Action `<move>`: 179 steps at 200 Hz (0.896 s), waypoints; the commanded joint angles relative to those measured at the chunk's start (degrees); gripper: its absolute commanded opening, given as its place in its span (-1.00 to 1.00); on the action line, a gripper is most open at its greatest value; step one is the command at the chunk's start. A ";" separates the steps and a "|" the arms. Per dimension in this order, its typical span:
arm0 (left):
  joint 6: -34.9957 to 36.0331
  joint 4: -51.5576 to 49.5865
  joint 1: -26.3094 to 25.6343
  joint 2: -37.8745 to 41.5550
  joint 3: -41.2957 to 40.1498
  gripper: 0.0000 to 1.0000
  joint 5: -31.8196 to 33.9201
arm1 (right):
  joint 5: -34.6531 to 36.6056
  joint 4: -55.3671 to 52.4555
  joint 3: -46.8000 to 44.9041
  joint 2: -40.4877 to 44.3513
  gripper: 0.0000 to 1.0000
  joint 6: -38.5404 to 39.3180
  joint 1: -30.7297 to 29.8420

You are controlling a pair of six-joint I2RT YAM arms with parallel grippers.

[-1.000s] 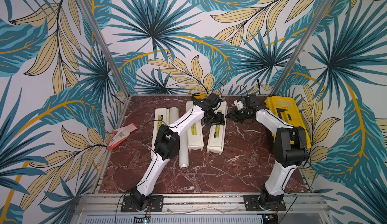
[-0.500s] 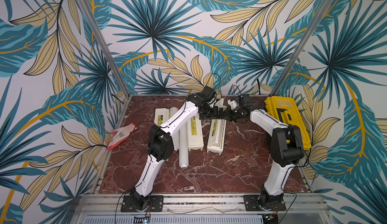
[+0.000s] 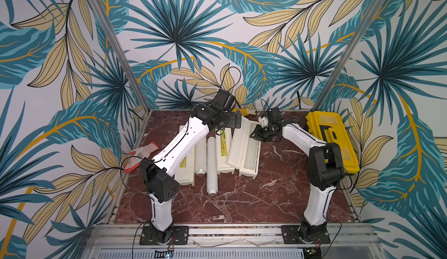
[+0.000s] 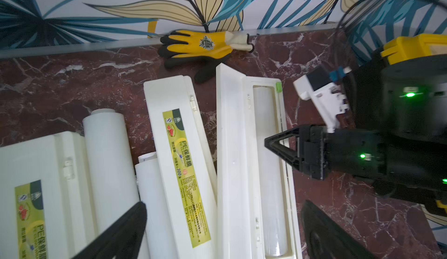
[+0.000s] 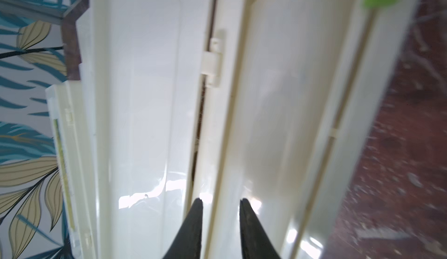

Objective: Put plastic wrap rolls into dispensers
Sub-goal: Open the lid, then move the plastic wrap cutting box to the center of the board.

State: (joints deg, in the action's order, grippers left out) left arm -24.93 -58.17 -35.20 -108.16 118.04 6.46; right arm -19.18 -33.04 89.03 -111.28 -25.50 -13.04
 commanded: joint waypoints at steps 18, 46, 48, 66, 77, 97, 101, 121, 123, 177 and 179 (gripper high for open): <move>0.41 0.40 0.46 -0.39 -5.10 0.99 1.83 | 11.54 -9.54 -1.07 3.66 -0.22 3.85 1.25; 0.08 1.22 0.98 -0.47 -6.78 0.99 0.82 | 8.36 -9.24 -0.05 -0.22 -0.22 4.68 1.34; 0.06 1.26 1.00 -0.47 -6.90 0.99 0.72 | 7.99 -9.00 -0.01 -0.42 -0.22 4.74 1.35; -0.08 1.39 1.10 -0.48 -7.66 0.99 0.82 | 6.95 -7.48 -0.35 -1.77 -0.22 5.26 1.28; -0.45 1.51 1.10 -0.05 -8.64 0.99 1.25 | 7.22 -7.67 -0.42 -2.31 -0.22 5.91 1.36; -1.07 2.86 1.08 1.08 -11.18 1.00 1.58 | 6.44 -6.60 -1.22 -2.91 -0.22 7.45 1.33; -1.21 3.09 1.09 1.19 -11.61 0.99 1.54 | 6.50 -6.92 -1.08 -3.22 -0.22 7.56 1.34; -1.78 3.29 1.10 1.46 -12.81 0.99 1.64 | 8.92 -9.80 0.37 -5.30 -0.23 9.38 1.35; -1.79 3.25 1.06 1.46 -12.94 0.99 1.63 | 9.27 -10.19 0.53 -5.44 -0.23 9.47 1.35; -2.41 3.68 1.10 1.13 -13.65 0.99 1.39 | 16.46 -17.44 3.78 -8.10 -0.50 13.61 5.81; -2.47 3.68 1.10 1.11 -13.67 0.99 1.37 | 16.57 -17.59 3.91 -8.19 -0.50 13.63 6.11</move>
State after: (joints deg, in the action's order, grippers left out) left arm -26.61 -55.94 -34.39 -108.66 106.08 7.33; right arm -11.49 -42.76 93.30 -116.22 -15.44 -11.25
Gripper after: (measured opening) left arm 0.995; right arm 0.259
